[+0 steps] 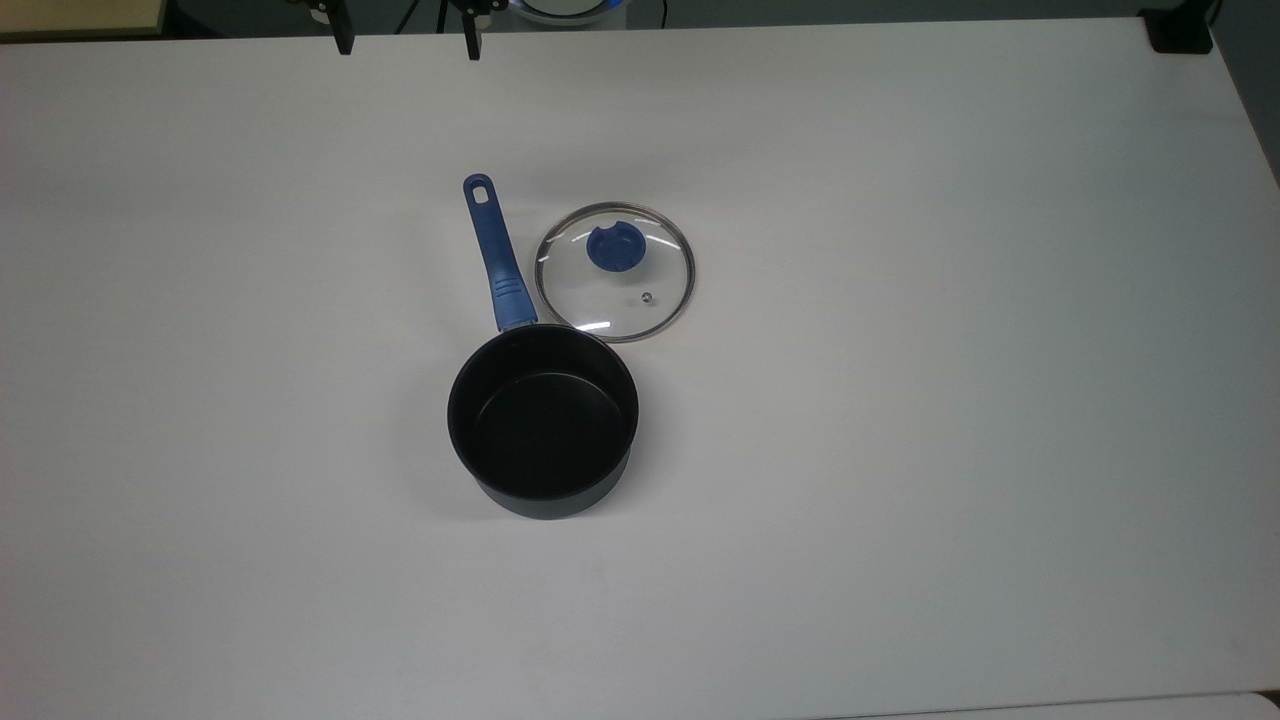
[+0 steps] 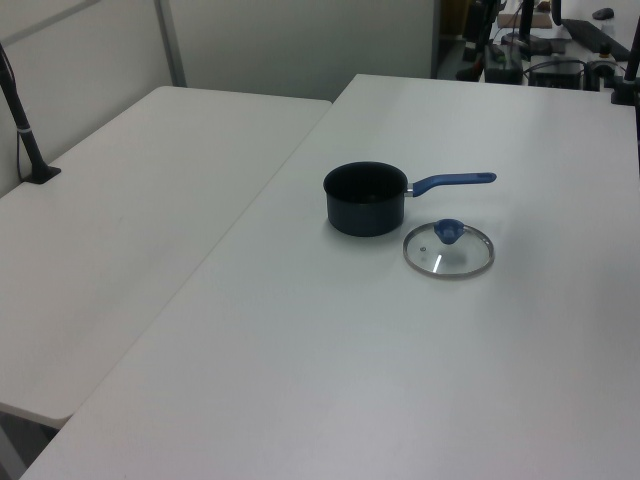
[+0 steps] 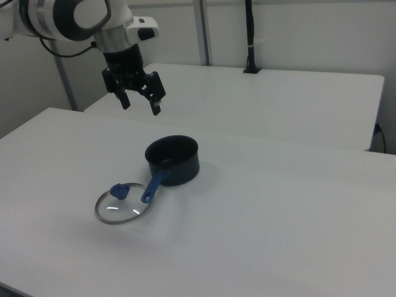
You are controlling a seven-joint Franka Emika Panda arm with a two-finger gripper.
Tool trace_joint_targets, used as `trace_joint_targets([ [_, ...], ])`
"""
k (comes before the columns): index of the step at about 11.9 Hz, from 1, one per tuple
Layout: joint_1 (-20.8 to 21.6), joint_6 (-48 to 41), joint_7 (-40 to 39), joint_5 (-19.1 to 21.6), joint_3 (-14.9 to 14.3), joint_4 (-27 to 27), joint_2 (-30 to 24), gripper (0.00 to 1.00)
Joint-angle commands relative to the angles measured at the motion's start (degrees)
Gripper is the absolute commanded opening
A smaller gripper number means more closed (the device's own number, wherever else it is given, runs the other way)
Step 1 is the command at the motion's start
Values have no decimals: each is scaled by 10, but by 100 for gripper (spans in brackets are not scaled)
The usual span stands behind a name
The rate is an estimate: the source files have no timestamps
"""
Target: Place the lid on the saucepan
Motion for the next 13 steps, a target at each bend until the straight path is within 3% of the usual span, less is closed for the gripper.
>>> trace_joint_targets([
  [1,-1,-14,-7,12,2,-9,-13,100],
  [7,-2,-15,-25,8,2,-15,-14,100],
  [9,1,-38,-141,2,13,-49,-15,100],
  [11,2,-51,-151,2,41,-77,-16,100],
  [13,-1,-1,-97,2,82,-140,-21,100],
])
